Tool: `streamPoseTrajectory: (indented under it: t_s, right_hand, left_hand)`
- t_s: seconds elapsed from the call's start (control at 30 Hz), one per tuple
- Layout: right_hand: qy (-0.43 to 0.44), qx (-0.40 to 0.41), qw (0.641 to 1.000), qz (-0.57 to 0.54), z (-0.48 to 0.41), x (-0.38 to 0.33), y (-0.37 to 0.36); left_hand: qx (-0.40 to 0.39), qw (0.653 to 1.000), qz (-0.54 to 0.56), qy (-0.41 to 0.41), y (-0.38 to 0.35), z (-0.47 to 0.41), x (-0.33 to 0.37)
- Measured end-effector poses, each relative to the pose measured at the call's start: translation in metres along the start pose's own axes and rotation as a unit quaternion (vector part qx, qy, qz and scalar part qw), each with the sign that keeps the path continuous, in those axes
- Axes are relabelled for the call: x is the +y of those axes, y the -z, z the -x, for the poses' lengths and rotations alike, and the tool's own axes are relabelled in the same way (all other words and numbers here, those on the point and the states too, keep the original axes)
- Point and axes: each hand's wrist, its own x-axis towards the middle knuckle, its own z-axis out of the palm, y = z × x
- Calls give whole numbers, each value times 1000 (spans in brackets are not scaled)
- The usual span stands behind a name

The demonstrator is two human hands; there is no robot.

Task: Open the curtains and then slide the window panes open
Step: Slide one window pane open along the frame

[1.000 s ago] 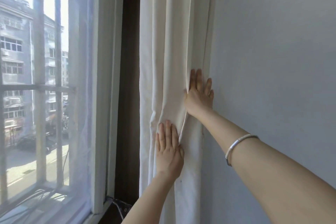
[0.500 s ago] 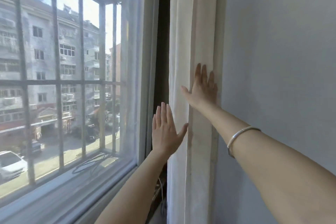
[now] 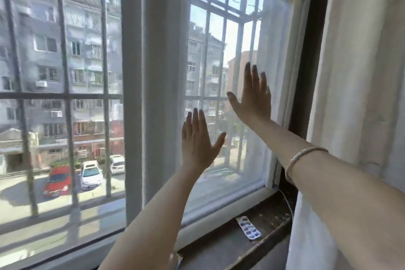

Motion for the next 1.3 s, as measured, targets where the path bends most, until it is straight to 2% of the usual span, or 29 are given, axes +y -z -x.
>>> streamPoseTrajectory:
  t_s: [0.27,0.43,0.67,1.0,1.17,1.3]
  right_hand:
    - [77,-17,989,-124,25,-190,-27]
    - [138,-17,972,-190,47,-304,-34]
    - [231,-60,939,-246,82,-445,-37]
    - [367,-96,892,-245,97,-554,-42]
    - [390,-102,883,-239,99,-597,-45]
    - [345,-107,898,-251,108,-624,-46]
  left_hand:
    - [59,990,-119,41,152,29,-134]
    - [91,978,-165,85,242,60,-209]
    - [133,949,-234,165,348,106,-291]
    - [153,900,-264,310,400,165,-353]
    - [137,906,-255,309,416,164,-379]
    - [168,918,-256,254,420,152,-387]
